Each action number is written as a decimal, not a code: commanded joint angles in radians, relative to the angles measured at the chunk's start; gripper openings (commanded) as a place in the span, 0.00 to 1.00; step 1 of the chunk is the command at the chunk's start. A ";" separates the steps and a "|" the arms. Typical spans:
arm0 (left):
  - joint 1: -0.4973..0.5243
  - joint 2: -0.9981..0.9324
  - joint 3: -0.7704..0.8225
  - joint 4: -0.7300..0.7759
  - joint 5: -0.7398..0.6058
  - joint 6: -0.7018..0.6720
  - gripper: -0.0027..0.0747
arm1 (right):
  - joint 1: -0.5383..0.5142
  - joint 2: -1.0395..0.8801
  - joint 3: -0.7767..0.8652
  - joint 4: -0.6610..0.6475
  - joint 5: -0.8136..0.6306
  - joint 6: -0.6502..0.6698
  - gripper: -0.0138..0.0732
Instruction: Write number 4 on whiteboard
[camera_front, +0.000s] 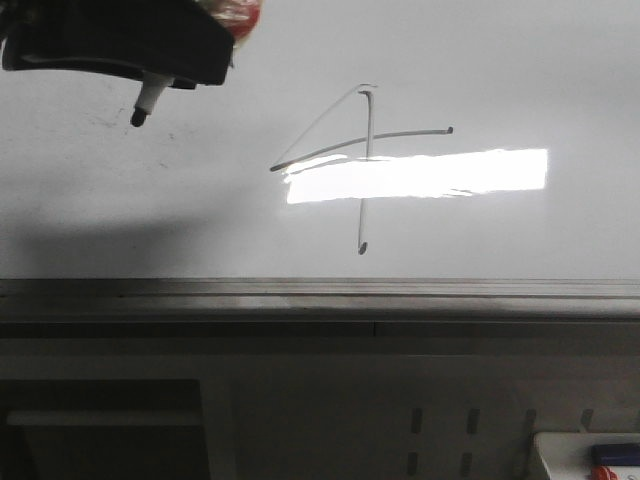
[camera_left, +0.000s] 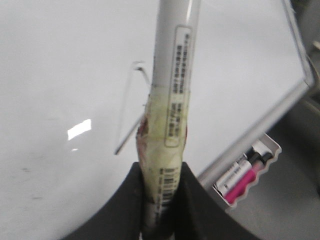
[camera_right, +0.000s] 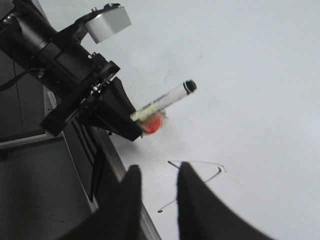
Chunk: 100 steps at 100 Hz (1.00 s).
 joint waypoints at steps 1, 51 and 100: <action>0.000 0.003 -0.004 -0.093 -0.184 -0.013 0.01 | -0.018 -0.034 0.000 -0.003 -0.063 0.010 0.09; 0.000 0.220 -0.012 -0.166 -0.394 -0.016 0.01 | -0.018 -0.050 0.090 -0.004 -0.158 0.040 0.09; 0.000 0.252 -0.012 -0.166 -0.411 -0.016 0.13 | -0.018 -0.050 0.095 0.008 -0.157 0.043 0.09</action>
